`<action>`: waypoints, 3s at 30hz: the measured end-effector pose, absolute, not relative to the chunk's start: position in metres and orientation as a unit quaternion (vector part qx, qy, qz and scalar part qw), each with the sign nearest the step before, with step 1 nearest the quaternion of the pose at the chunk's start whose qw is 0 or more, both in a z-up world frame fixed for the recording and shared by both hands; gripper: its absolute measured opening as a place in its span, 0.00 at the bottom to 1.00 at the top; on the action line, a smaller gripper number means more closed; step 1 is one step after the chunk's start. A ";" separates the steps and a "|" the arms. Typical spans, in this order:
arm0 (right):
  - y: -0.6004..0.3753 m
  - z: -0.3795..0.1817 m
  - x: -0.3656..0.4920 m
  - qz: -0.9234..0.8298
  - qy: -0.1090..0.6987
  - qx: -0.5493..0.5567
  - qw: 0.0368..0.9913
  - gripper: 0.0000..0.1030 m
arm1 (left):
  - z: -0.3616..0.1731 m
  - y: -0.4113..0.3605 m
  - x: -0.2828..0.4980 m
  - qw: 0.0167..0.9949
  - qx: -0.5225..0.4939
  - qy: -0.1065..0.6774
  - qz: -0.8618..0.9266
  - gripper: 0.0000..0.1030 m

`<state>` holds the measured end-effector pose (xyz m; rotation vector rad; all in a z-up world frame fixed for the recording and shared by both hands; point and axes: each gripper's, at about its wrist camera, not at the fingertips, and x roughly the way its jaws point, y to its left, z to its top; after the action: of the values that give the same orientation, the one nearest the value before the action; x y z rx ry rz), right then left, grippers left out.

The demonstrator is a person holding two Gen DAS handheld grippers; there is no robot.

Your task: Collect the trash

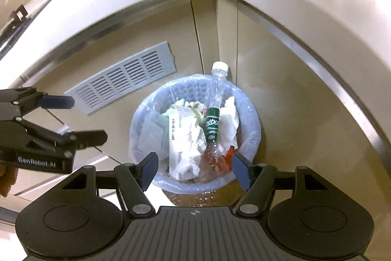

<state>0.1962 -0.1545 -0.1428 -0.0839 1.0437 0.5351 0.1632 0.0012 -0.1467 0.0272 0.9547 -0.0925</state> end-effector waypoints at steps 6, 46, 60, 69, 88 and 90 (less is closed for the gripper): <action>-0.158 -0.120 0.194 0.292 0.471 -0.045 0.831 0.67 | -0.115 0.000 0.152 0.898 -0.030 0.438 0.016 0.87; -0.127 -0.021 0.044 0.108 0.361 0.034 0.926 0.80 | -0.010 0.056 0.026 0.940 -0.057 0.333 -0.042 0.99; -0.140 -0.010 0.041 0.125 0.346 0.016 0.930 0.80 | -0.002 0.036 0.023 0.941 -0.070 0.330 -0.026 0.99; -0.144 -0.005 0.037 0.130 0.338 0.017 0.932 0.80 | 0.001 0.030 0.019 0.943 -0.065 0.327 -0.018 0.99; -0.143 -0.011 0.035 0.131 0.355 0.019 0.925 0.80 | -0.007 0.028 0.015 0.937 -0.052 0.345 -0.013 0.99; -0.143 -0.012 0.035 0.131 0.356 0.020 0.925 0.80 | -0.008 0.027 0.015 0.937 -0.052 0.346 -0.012 0.99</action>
<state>0.0347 -0.1429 -0.0120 0.0414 0.7313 0.2695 0.0150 0.0272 -0.0080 -0.1069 0.7079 -0.0239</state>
